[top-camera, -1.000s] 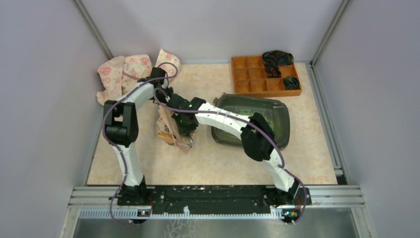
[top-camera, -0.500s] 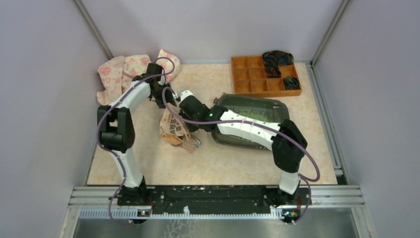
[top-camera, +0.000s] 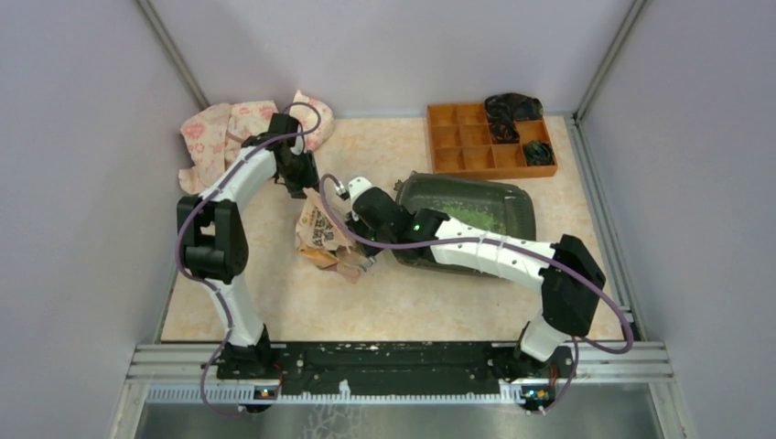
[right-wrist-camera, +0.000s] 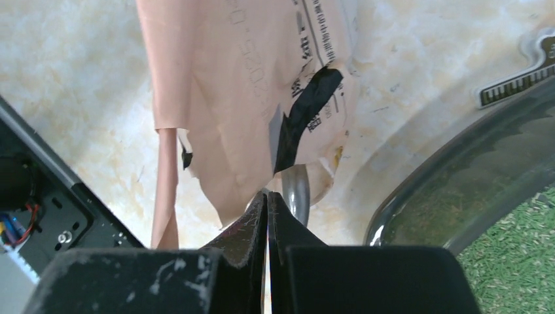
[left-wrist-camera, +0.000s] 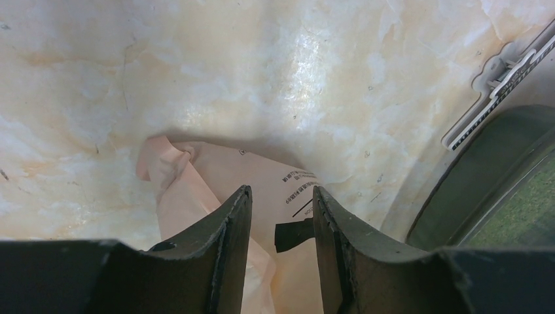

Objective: Fill the litter box with clean litter
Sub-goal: 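Scoop the cat litter from the cat litter bag.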

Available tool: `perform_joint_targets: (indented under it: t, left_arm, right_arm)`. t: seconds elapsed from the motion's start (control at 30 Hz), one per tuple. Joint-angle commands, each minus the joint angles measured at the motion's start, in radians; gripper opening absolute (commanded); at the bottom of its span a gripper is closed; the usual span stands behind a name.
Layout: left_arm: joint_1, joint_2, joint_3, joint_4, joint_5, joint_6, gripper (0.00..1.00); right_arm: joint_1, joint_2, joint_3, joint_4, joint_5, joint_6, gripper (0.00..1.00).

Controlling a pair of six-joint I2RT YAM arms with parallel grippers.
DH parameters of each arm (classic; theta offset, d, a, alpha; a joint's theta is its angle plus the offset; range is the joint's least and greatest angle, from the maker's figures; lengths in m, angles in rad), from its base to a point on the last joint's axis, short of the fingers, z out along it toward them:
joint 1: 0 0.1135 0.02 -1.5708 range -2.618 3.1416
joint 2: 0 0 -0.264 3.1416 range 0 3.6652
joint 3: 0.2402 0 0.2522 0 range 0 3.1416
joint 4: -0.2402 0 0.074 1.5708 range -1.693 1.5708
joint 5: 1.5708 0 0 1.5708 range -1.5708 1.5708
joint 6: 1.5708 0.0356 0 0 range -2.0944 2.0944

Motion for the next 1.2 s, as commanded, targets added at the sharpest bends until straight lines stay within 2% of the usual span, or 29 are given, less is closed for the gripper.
perform_joint_targets:
  t: [0.0, 0.07, 0.13, 0.23, 0.47, 0.63, 0.87, 1.17]
  left_arm:
    - [-0.003, -0.052, 0.011, -0.021, 0.002, -0.015, 0.46]
    - [-0.003, -0.058, 0.005, -0.017, 0.007, -0.018, 0.46]
    - [-0.003, -0.060, 0.002, -0.016, 0.015, -0.018, 0.46]
    - [-0.003, -0.064, 0.002, -0.015, 0.024, -0.019, 0.46]
    - [-0.003, -0.071, 0.008, -0.018, 0.021, -0.015, 0.46]
    - [-0.003, -0.071, 0.006, -0.016, 0.022, -0.013, 0.46]
    - [-0.003, -0.063, 0.008, -0.012, 0.024, -0.010, 0.46]
    - [-0.002, -0.044, 0.016, -0.008, 0.023, 0.003, 0.46]
  right_arm:
    - [-0.015, -0.019, 0.010, -0.004, -0.089, -0.011, 0.00]
    - [-0.019, -0.015, 0.015, -0.004, -0.123, -0.021, 0.01]
    - [-0.022, 0.001, 0.027, -0.023, -0.162, -0.030, 0.09]
    - [-0.026, 0.022, 0.033, -0.029, -0.188, -0.035, 0.14]
    - [-0.032, 0.048, 0.027, -0.062, -0.182, -0.036, 0.15]
    - [-0.058, 0.064, 0.043, -0.054, -0.157, -0.047, 0.31]
    - [-0.095, 0.136, 0.125, -0.055, -0.165, -0.081, 0.36]
    - [-0.105, 0.216, 0.189, -0.067, -0.230, -0.105, 0.37]
